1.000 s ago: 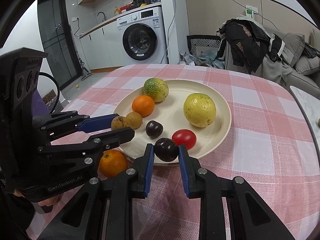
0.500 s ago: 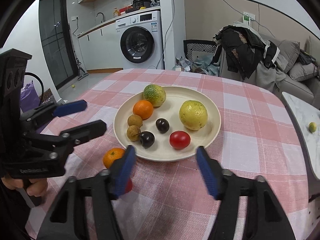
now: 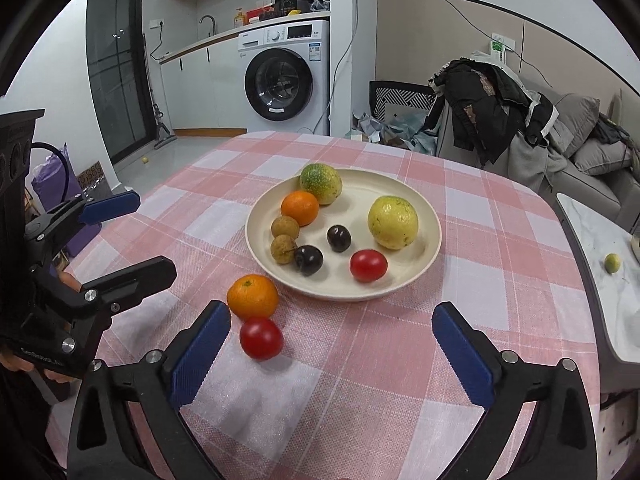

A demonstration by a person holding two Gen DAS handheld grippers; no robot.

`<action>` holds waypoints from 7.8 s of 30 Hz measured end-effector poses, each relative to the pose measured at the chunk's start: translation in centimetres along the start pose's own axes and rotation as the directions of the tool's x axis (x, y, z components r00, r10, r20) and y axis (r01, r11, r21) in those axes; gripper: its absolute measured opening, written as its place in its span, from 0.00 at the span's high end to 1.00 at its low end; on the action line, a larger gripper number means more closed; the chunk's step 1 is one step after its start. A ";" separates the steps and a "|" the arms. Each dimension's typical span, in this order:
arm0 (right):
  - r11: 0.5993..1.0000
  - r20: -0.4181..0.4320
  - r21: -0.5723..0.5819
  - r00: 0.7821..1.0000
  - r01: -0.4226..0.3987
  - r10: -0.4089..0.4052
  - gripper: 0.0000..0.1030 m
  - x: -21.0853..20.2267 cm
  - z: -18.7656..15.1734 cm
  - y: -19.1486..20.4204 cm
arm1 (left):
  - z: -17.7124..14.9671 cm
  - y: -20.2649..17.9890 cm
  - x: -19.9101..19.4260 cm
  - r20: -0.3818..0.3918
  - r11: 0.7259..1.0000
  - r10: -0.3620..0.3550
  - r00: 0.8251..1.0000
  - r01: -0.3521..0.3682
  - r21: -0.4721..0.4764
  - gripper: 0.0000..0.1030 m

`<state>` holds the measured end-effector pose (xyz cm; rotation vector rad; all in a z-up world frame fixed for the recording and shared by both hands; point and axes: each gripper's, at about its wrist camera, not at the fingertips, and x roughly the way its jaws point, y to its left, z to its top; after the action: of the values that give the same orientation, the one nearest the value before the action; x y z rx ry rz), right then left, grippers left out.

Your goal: Organize fruits

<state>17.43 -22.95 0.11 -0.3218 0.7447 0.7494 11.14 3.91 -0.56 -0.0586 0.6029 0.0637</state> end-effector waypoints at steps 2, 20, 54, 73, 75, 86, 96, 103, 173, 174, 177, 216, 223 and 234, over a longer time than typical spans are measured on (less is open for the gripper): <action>1.000 -0.005 0.008 1.000 -0.008 0.008 0.00 0.2 -0.3 -0.1 | -0.1 0.1 0.3 -0.005 1.000 0.005 1.000 -0.005 -0.006 0.01; 0.997 -0.094 -0.038 0.994 -0.064 0.060 0.00 2.4 -1.6 1.6 | -0.6 0.9 2.1 -0.046 0.999 0.016 0.999 -0.018 -0.031 0.01; 0.985 -0.151 -0.003 0.974 -0.171 0.168 0.69 4.3 -2.0 2.6 | -1.1 0.8 2.7 -0.062 0.999 0.001 0.998 -0.004 -0.044 0.01; 0.989 -0.044 0.069 0.990 -0.134 0.137 0.70 1.2 -0.7 -1.1 | -1.5 -1.6 6.1 -0.228 0.998 -0.068 0.971 0.070 -0.001 0.13; 0.989 -0.038 0.074 0.990 -0.131 0.134 0.70 1.0 -0.5 -1.3 | -1.5 -2.1 6.8 -0.255 0.997 -0.072 0.964 0.078 0.013 0.20; 0.985 -0.024 0.101 0.989 -0.140 0.143 0.70 0.5 -0.6 -2.6 | -0.7 -4.3 9.7 -0.299 0.992 -0.108 0.948 0.124 0.032 0.44; 0.983 -0.017 0.121 0.989 -0.142 0.145 0.70 0.4 -0.5 -3.3 | -0.5 -4.2 9.9 -0.296 0.991 -0.121 0.948 0.131 0.012 0.65; 0.984 -0.019 0.119 0.990 -0.134 0.137 0.70 0.5 -0.5 -3.5 | 0.3 -3.6 8.4 -0.242 0.990 -0.135 0.961 0.141 0.008 0.65; 0.992 -0.071 0.123 0.997 -0.023 0.032 0.70 7.6 4.8 -8.0 | 8.5 -2.7 17.5 -0.183 0.993 -0.105 0.977 0.113 0.030 0.65; 0.992 -0.069 0.125 0.997 -0.021 0.030 0.70 7.8 5.0 -8.1 | 8.5 -2.8 17.6 -0.185 0.993 -0.106 0.977 0.113 0.032 0.65; 0.991 -0.074 0.132 0.997 -0.021 0.031 0.70 8.3 5.4 -8.4 | 8.7 -3.1 18.0 -0.191 0.993 -0.097 0.977 0.109 0.054 0.65; 0.992 0.225 0.099 0.972 -0.083 0.059 0.00 -0.4 1.6 -6.7 | 4.6 -2.3 4.3 0.071 1.000 -0.008 0.997 0.007 0.013 0.01; 0.993 0.273 0.071 0.959 -0.092 0.069 0.00 -1.9 0.4 -5.4 | 3.3 -2.8 2.2 0.104 1.000 0.017 0.994 -0.019 0.021 0.01; 0.995 0.300 0.010 0.949 -0.102 0.094 0.00 -2.6 -0.8 -3.5 | 0.9 -1.9 0.7 0.119 0.999 0.038 0.992 -0.036 -0.017 0.01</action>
<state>18.23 -27.11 1.41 -0.1425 0.4846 0.8599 12.39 2.14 -0.18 -0.0575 0.4841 0.1070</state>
